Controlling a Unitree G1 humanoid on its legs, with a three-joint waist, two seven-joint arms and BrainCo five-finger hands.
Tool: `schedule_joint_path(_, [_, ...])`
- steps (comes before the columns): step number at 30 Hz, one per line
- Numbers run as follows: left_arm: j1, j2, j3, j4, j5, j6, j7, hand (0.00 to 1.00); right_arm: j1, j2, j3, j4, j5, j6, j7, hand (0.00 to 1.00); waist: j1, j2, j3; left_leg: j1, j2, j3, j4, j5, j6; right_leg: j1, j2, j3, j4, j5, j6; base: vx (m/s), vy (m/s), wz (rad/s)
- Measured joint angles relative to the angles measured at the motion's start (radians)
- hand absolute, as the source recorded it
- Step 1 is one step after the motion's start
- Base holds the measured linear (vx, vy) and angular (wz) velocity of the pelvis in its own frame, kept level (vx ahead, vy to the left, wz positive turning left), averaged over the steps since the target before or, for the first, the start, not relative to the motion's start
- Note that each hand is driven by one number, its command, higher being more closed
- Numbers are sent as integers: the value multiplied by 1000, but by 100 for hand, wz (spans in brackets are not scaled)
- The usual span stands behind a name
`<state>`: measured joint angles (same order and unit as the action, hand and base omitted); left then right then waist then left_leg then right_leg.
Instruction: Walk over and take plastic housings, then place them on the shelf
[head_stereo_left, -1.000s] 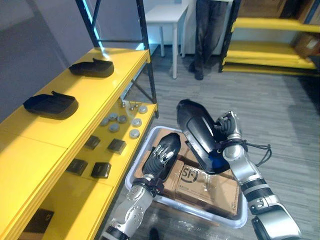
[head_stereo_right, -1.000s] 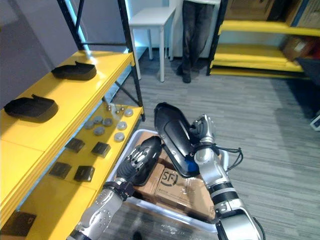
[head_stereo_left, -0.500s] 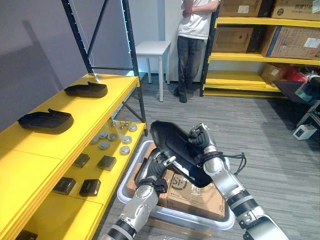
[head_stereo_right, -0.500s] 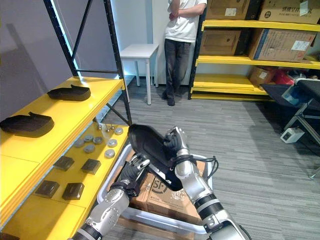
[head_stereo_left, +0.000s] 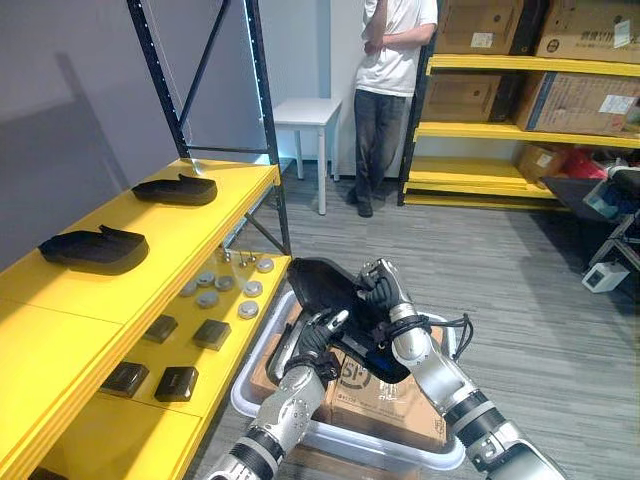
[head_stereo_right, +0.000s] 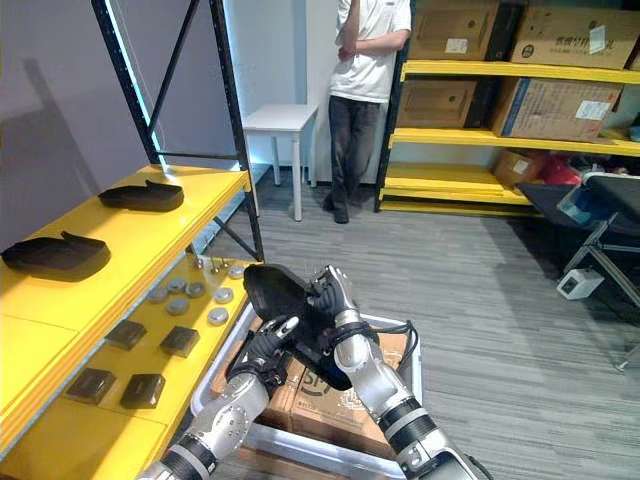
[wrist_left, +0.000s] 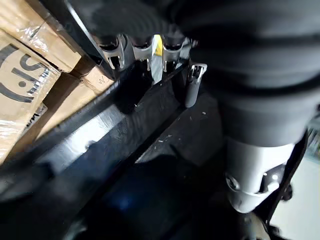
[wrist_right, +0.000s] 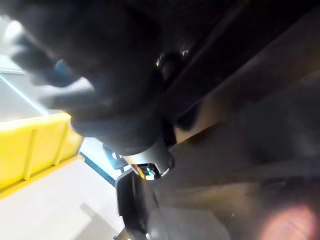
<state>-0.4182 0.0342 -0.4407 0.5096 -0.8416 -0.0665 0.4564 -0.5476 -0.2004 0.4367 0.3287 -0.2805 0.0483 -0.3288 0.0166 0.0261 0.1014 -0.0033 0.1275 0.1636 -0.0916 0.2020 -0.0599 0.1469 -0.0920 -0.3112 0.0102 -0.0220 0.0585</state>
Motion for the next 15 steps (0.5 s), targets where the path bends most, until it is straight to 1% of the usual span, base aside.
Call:
schedule_joint_path(1, [-14, -15, 18, 32, 0, -33, 35, 100, 0, 11, 14, -1, 1, 0, 2, 100, -1, 0, 0, 0, 6, 1, 0, 0, -1, -2, 5, 2, 0, 3, -4, -46, -28, -6])
schedule_joint_path(2, [-15, -18, 24, 35, -1, -38, 42, 100, 0, 13, 19, -1, 2, 0, 2, 100, -1, 0, -1, 0, 7, 2, 0, -1, -1, -2, 6, 2, -1, 3, -4, -40, -29, -7])
schedule_joint_path(3, [-20, -24, 40, 58, -4, -59, 60, 100, 1, 25, 29, -3, 8, 0, 1, 100, -1, -1, -2, 0, 11, 2, 0, -3, -5, -3, 10, 3, -2, 5, -6, -29, -28, -4])
schedule_joint_path(4, [-21, -25, 44, 72, -20, -79, 64, 100, 1, 32, 38, -3, 18, 1, -2, 100, -1, -2, -4, 0, 13, 3, 0, -3, -7, -3, 12, 3, -2, 5, -7, 0, 0, 0])
schedule_joint_path(5, [-21, -25, 48, 75, -41, -88, 62, 100, 2, 34, 38, -3, 22, 1, -2, 100, -1, -3, -4, 0, 14, 3, 0, -3, -7, -3, 13, 3, -3, 6, -7, 0, 0, 0])
schedule_joint_path(6, [-21, -28, 63, 80, -91, -110, 48, 100, 3, 37, 38, -3, 27, 1, -2, 100, 1, -4, -5, -1, 14, 3, 0, -3, -8, -3, 14, 3, -4, 6, -8, 0, 0, 0])
schedule_joint_path(7, [-21, -28, 67, 82, -115, -124, 39, 100, 4, 41, 37, -4, 32, 1, -3, 100, 1, -5, -5, -1, 14, 3, 0, -3, -8, -3, 14, 3, -4, 6, -8, 0, 0, 0])
schedule_joint_path(8, [-21, -28, 79, 93, -146, -156, 12, 100, 8, 46, 36, -8, 40, 1, -6, 100, 0, -7, -6, -1, 13, 4, 0, -2, -7, -3, 13, 2, -5, 6, -8, 0, 0, 0])
schedule_joint_path(9, [-20, -28, 92, 99, -164, -177, -20, 100, 14, 48, 34, -14, 40, 1, -8, 100, 0, -9, -8, -1, 12, 4, 0, 0, -4, -3, 12, 2, -5, 6, -7, 0, 0, 0])
schedule_joint_path(12, [-20, -23, 98, 99, -170, -195, -71, 100, 38, 49, 30, -55, 42, 0, -20, 100, 0, -16, -12, -2, 10, 3, 0, 1, -5, -2, 10, 2, -7, 6, -7, 0, 0, 0])
schedule_joint_path(13, [-20, -23, 98, 99, -173, -196, -77, 100, 38, 48, 27, -57, 42, 0, -21, 100, 0, -16, -12, -2, 10, 3, 0, 2, -5, -2, 10, 2, -8, 6, -7, 0, 0, 0])
schedule_joint_path(15, [-19, -22, 98, 99, -204, -199, -115, 100, 52, 48, 16, -74, 41, -1, -25, 100, 0, -17, -12, 0, 10, 1, 0, 3, -7, 5, 11, 0, -14, 6, -7, 5, -5, 4])
